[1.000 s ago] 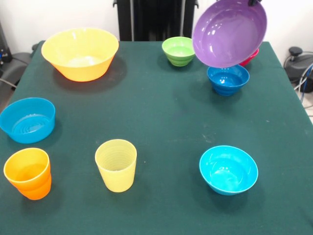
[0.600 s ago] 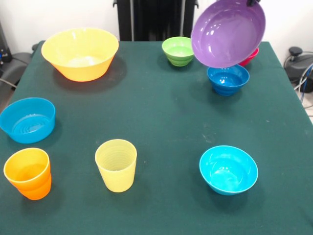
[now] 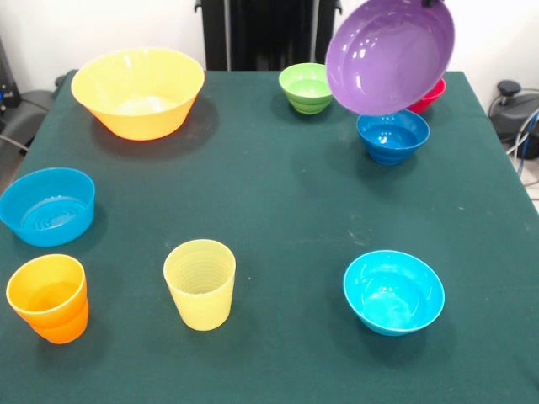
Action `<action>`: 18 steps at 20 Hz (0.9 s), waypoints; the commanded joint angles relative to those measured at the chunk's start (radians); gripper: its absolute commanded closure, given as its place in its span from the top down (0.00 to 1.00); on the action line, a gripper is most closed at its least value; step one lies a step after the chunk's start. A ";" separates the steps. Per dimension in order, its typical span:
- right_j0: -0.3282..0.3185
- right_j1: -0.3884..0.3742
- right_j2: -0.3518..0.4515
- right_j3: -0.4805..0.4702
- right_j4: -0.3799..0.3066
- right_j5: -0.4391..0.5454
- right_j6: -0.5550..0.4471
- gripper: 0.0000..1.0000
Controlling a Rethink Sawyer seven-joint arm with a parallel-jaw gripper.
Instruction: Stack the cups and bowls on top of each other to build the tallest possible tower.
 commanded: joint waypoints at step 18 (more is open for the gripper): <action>0.004 -0.043 -0.053 0.060 -0.037 -0.081 0.112 1.00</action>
